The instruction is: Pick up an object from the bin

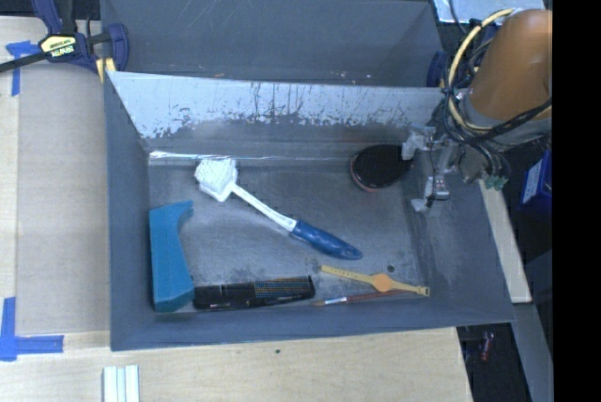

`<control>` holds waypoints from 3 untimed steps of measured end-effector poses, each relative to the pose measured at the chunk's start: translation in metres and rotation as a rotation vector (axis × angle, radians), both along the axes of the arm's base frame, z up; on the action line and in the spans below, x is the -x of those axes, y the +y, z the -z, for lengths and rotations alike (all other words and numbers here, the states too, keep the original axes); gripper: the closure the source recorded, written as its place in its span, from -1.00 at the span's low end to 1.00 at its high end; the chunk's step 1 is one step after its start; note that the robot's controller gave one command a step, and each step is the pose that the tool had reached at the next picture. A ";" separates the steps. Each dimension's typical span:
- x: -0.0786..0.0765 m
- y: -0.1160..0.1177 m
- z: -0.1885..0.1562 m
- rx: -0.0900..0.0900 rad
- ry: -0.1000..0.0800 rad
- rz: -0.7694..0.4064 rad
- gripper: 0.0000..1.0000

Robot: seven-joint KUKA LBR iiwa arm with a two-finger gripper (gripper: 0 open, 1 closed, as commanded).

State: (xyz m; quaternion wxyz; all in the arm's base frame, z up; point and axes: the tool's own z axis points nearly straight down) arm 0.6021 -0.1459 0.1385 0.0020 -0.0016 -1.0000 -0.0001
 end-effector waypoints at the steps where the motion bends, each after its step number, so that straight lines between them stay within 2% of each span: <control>1: -0.002 0.001 -0.005 0.001 -0.008 -0.002 -1.00; 2: -0.021 0.007 0.050 0.002 -0.014 0.155 -1.00; 3: -0.019 0.016 -0.007 0.002 -0.013 0.205 -1.00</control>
Offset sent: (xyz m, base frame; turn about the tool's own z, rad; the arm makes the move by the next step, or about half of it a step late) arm 0.0219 0.0107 -0.0685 0.1890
